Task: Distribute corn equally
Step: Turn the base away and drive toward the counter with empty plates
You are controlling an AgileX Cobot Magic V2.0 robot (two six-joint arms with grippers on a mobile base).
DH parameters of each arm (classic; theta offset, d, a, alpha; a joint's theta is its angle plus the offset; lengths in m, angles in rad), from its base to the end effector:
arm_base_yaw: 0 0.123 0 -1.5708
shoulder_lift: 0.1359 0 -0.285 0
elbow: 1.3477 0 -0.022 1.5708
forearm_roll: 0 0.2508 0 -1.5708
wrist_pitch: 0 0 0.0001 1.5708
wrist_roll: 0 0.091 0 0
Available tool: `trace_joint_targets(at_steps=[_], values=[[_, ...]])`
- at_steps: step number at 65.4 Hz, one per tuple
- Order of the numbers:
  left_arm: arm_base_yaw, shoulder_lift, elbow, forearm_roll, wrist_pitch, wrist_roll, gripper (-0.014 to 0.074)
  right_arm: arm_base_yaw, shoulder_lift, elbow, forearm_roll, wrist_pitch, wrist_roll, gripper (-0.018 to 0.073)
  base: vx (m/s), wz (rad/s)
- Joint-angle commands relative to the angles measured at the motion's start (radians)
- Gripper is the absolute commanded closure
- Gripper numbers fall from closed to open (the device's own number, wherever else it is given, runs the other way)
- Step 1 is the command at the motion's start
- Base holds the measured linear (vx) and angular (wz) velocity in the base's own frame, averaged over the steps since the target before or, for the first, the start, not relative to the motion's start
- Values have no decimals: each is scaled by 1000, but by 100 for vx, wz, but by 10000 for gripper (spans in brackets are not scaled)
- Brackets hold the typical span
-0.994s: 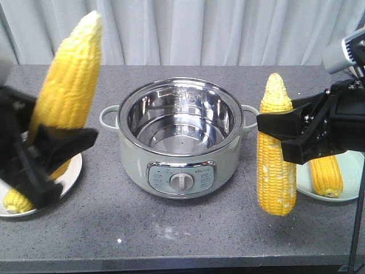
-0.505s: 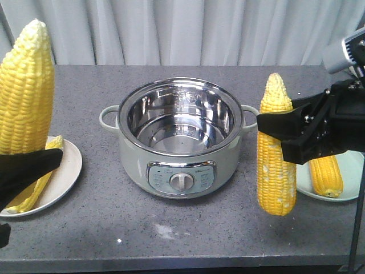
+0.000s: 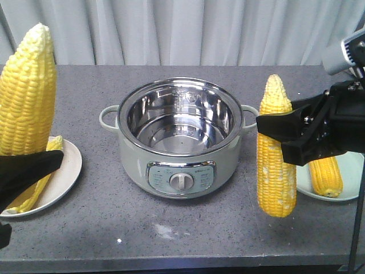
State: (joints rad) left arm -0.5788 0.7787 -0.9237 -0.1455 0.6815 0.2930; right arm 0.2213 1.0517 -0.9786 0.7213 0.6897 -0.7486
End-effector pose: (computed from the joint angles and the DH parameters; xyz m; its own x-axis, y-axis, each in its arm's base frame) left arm 0.1184 -0.0873 0.3889 -0.2442 0.3722 -0.8955 0.6682 0.7338 0.1228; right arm 0.2010 0.0845 0.3703 -0.4125 -0.2341 -0.8804 -0.6206 0.7797 0.0834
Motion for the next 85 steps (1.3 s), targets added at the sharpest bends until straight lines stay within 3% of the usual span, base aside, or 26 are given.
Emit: trace_joint_targets(at_steps=[1,42,85], values=[[-3,-8,-22,-11,-73,-9,242,-6,-19,-27,28,-43,-8,406,0,0],[-3,-8,-22,-11,-75,-9,242,-6,-19,-27,28,-43,-8,406,-1,-9],[-3,-8,-22,-11,-75,-9,242,-6,-19,-27,28,-43,-8,406,-4,-49]])
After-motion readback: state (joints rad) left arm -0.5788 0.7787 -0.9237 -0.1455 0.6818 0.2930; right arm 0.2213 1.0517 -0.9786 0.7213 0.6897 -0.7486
